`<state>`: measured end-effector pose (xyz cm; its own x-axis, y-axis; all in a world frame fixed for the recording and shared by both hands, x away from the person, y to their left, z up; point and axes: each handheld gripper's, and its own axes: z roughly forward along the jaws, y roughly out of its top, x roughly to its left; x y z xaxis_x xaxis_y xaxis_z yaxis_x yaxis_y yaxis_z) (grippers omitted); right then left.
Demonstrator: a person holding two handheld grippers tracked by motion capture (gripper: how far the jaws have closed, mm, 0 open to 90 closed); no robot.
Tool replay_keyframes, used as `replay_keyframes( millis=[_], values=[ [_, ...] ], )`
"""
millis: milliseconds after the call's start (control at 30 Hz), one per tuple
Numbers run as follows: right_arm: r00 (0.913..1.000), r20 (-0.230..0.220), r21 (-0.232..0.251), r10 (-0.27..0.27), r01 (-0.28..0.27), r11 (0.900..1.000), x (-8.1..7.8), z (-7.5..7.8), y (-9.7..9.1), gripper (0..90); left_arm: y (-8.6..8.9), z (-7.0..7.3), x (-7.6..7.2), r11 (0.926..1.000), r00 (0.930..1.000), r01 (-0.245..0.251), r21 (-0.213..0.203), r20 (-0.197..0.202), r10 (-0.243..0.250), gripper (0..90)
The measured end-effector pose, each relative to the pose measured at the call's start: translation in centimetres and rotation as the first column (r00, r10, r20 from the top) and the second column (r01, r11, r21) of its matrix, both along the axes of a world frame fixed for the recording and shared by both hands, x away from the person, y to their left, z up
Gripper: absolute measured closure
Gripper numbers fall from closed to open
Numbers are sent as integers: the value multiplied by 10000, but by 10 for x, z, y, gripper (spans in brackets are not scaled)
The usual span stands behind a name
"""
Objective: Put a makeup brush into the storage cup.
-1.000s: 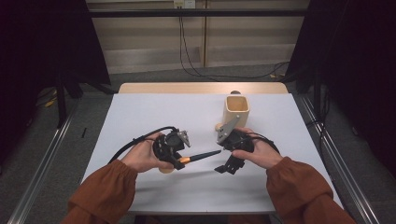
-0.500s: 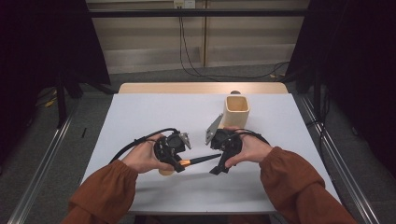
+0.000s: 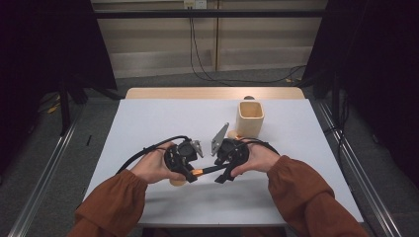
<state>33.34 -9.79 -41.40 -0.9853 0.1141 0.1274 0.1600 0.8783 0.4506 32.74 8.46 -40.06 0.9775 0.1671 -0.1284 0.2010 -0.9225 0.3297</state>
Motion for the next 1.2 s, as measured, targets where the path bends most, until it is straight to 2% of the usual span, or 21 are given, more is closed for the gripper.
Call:
replay_keyframes(
  millis=[100, 133, 233, 367, 467, 533, 567, 600, 667, 700, 733, 833, 900, 967, 1067, 1100, 1133, 1200],
  values=[
    [10000, 46, 112, 54, -54, 9999, 0, 0, 2, 404, -1, -1, -1, 9999, 9999, -122, -79, -73, 122, 665],
    [9999, 141, 81, 88, -89, 9999, 0, 0, 3, 408, -1, 0, 0, 10000, 10000, 24, -5, -37, -24, 665],
    [9998, 142, 215, 114, -117, 9997, 0, 0, 6, 451, -1, -1, 0, 10000, 10000, -30, -58, -63, 30, 665],
    [9998, 180, 385, 89, -95, 9992, 1, 0, 8, 496, 0, 0, 2, 9997, 9997, 227, 85, 6, -227, 665],
    [9998, 190, 561, 113, -123, 9983, 0, 1, 9, 548, -1, -1, 0, 9999, 9999, 87, -109, -50, -87, 665],
    [9992, 277, 694, 274, -293, 9972, 1, 0, 10, 569, -1, -3, -2, 9995, 9998, -182, -271, -1, 182, 665],
    [9992, 248, 735, 311, -329, 9968, 1, 0, 11, 593, -1, -3, -1, 9996, 9999, -156, -245, -56, 155, 665],
    [9994, 207, 733, 270, -284, 9969, 1, 0, 11, 604, -2, -4, -2, 9995, 9998, -190, -269, 70, 192, 665],
    [9996, 83, 708, 271, -276, 9971, 0, 0, 12, 636, -1, -3, -1, 9999, 10000, 52, -145, 38, -52, 665],
    [9995, 121, 813, 296, -305, 9962, 0, 0, 13, 654, -2, -4, -2, 9994, 9999, -109, -328, 97, 112, 665],
    [9994, 108, 847, 321, -329, 9959, 0, 0, 13, 661, -1, -2, 0, 9998, 9998, 207, -78, 44, -207, 665],
    [9993, 104, 865, 367, -375, 9955, 0, -1, 12, 679, -1, -3, -1, 9996, 10000, 18, -291, -7, -18, 665],
    [9991, 90, 916, 404, -411, 9949, 1, -2, 12, 677, -1, -2, 0, 9997, 9997, 232, -122, 42, -232, 665],
    [9991, 110, 964, 418, -427, 9944, 1, -2, 13, 668, -1, -4, -2, 9988, 9999, -132, -463, 26, 133, 664],
    [9991, 78, 1039, 414, -419, 9937, 1, -3, 14, 678, 0, 0, 3, 9983, 9983, 575, 25, 45, -575, 664],
    [9991, 99, 1062, 404, -413, 9935, 1, -3, 14, 694, 0, 0, 3, 9979, 9979, 649, 36, 42, -649, 665],
    [9991, 67, 1075, 419, -424, 9933, 1, -3, 14, 723, 0, -2, -1, 9994, 9999, 160, -296, -35, -161, 664],
    [9989, -17, 1197, 465, -460, 9917, 2, -3, 12, 730, 0, -2, -1, 9991, 9999, 111, -416, 51, -109, 663]
  ],
)
